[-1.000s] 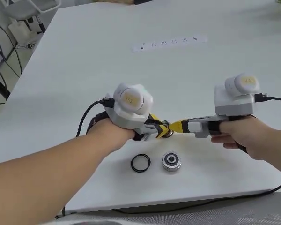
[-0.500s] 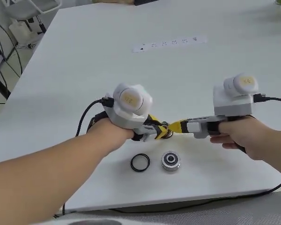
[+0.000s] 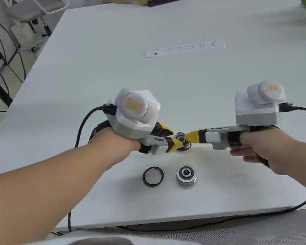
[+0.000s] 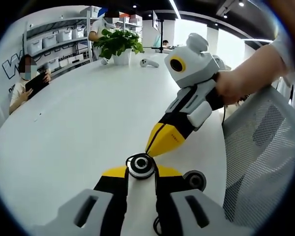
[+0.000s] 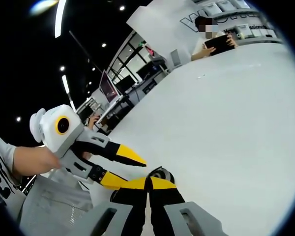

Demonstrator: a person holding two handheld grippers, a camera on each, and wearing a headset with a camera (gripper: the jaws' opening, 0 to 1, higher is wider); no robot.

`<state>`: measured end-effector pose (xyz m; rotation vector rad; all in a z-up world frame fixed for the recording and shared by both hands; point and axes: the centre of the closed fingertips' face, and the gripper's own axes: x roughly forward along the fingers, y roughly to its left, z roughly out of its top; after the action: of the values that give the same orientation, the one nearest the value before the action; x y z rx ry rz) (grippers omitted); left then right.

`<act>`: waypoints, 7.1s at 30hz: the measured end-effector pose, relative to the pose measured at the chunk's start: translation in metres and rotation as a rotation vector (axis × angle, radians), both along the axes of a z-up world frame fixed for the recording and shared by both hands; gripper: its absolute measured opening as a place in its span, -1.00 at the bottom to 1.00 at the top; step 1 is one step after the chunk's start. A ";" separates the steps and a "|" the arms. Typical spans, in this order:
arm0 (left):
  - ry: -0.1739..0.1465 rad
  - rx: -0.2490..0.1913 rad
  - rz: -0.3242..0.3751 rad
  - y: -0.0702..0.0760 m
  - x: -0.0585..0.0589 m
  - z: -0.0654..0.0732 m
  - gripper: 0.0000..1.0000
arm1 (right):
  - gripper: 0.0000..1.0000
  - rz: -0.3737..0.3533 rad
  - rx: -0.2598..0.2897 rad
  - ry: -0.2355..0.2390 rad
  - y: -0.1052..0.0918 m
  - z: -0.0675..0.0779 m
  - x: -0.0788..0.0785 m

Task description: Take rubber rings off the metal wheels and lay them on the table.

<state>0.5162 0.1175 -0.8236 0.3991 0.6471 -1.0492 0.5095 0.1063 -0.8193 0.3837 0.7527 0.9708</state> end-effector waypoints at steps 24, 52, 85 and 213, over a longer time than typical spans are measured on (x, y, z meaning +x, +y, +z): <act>0.003 -0.094 0.001 0.023 -0.027 0.034 -0.21 | -1.00 0.020 0.031 0.016 0.007 0.011 -0.010; 0.005 -0.066 0.023 0.073 -0.058 0.038 0.12 | -1.00 0.127 0.026 0.066 0.038 0.009 -0.038; 0.032 -0.075 0.085 0.094 -0.069 0.032 0.14 | -1.00 0.310 -0.142 0.041 0.062 -0.025 -0.062; -0.027 0.036 -0.065 -0.016 0.003 -0.014 -0.86 | -0.79 0.259 -0.328 -0.348 -0.012 -0.033 -0.004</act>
<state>0.5194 0.1013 -0.8375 0.4675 0.6331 -1.0937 0.5060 0.0947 -0.8526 -0.1716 0.6364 1.0981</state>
